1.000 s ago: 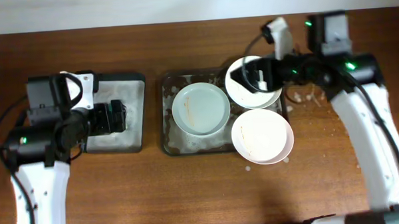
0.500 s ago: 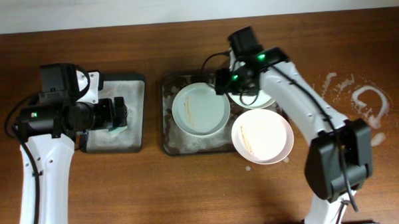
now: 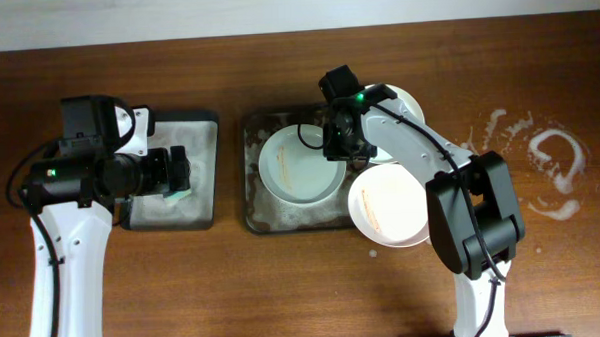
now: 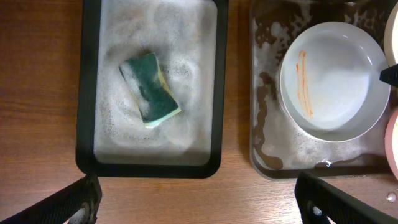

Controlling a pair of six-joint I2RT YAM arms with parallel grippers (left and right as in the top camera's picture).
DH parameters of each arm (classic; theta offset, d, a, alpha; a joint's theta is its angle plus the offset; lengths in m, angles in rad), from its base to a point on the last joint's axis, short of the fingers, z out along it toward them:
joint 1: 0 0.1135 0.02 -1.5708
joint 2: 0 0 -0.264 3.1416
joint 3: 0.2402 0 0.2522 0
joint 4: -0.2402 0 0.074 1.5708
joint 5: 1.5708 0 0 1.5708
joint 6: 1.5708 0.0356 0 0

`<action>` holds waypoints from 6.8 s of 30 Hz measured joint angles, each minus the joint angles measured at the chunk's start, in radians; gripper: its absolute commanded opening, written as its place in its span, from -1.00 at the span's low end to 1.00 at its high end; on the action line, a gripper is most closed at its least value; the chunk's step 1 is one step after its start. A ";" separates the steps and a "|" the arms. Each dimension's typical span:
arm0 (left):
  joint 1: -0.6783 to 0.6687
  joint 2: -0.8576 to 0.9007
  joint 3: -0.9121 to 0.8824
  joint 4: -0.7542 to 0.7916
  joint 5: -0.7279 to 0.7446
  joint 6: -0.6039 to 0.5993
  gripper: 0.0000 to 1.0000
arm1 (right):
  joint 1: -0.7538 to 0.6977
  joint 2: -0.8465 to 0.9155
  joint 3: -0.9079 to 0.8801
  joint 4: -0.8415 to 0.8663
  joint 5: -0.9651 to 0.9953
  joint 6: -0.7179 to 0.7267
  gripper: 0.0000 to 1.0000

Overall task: Clean dirty plates on tray and stack at the side
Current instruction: 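Grasp the rim of the white plate on the metal tray with the right gripper, then grasp the green-and-yellow sponge with the left gripper and lift it, then move the sponge with the left gripper onto the held plate, then scrub the plate surface with the sponge while the right gripper holds it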

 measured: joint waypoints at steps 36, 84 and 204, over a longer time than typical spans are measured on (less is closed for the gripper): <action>0.000 0.003 -0.138 0.135 -0.113 -0.256 0.89 | 0.048 0.009 -0.094 0.135 0.000 0.054 -0.92; 0.050 0.663 0.078 0.255 -0.166 -0.320 -0.57 | 0.048 0.013 -0.091 0.145 -0.008 0.054 -0.92; -0.486 0.754 0.190 0.221 -0.268 -0.201 -0.98 | -0.040 0.048 -0.093 0.197 -0.354 -0.117 -0.92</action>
